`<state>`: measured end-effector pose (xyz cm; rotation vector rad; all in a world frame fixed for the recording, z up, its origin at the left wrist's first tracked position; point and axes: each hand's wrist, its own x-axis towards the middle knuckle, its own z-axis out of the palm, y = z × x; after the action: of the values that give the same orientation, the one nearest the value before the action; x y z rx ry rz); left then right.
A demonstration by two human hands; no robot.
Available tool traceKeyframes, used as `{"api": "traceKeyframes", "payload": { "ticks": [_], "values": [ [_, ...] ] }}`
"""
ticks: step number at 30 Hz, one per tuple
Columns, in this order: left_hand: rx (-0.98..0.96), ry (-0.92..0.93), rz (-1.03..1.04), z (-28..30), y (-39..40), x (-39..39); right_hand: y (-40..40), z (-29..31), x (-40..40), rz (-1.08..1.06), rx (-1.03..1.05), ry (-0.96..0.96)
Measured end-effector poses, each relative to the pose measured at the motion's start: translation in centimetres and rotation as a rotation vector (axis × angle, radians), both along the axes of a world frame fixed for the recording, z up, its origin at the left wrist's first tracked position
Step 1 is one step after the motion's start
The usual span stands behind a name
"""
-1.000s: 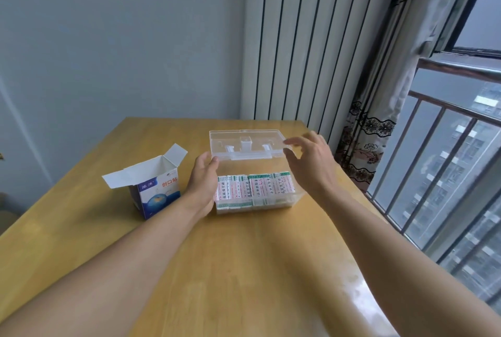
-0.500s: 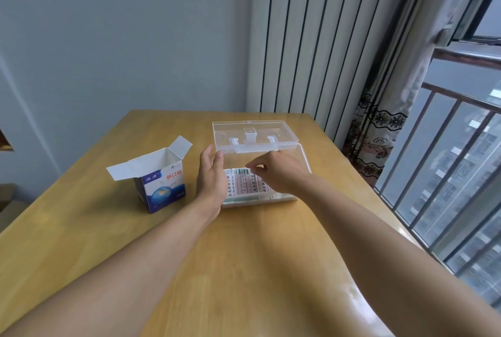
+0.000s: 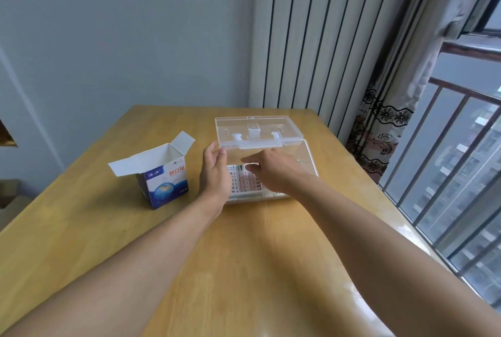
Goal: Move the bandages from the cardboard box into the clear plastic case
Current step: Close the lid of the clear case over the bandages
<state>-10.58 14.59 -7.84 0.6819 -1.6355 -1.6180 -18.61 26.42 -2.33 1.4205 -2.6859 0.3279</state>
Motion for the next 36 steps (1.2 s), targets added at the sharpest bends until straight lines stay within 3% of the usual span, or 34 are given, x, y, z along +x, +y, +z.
{"api": "traceKeyframes", "payload": {
  "ticks": [4,8,11,15,16,19,20,23,27,36],
  "values": [
    [0.000,-0.032,-0.002,0.0,-0.3,-0.2,0.8,1.8,-0.2,-0.048,-0.120,-0.004],
    [0.072,-0.037,-0.045,0.0,-1.5,-0.8,3.2,5.1,-2.1,-0.287,-0.585,0.028],
    [0.168,-0.054,-0.100,-0.1,-3.0,-1.7,5.2,5.8,-5.5,-0.431,-0.789,-0.253],
    [0.187,-0.114,-0.163,-0.6,-4.9,-2.7,5.7,3.3,-7.2,-0.491,-0.643,-0.720],
    [0.192,-0.128,-0.173,-0.5,-5.1,-3.0,5.6,2.6,-7.4,-0.488,-0.636,-0.689],
    [0.186,-0.180,-0.196,-0.6,-5.3,-3.3,5.1,2.3,-6.9,-0.395,-0.625,-0.266],
    [0.181,-0.196,-0.193,-0.8,-5.4,-3.4,4.7,2.5,-6.6,-0.309,-0.553,-0.218],
    [0.115,-0.232,-0.167,-0.8,-5.1,-3.4,3.0,2.7,-5.2,-0.086,-0.173,-0.280],
    [0.004,-0.238,-0.153,-0.2,-4.3,-2.8,0.6,1.6,-4.9,-0.060,0.124,-0.289],
    [-0.117,-0.244,-0.111,-0.2,-3.7,-1.9,-0.1,1.1,-5.8,-0.045,0.299,-0.294]
  ]
}}
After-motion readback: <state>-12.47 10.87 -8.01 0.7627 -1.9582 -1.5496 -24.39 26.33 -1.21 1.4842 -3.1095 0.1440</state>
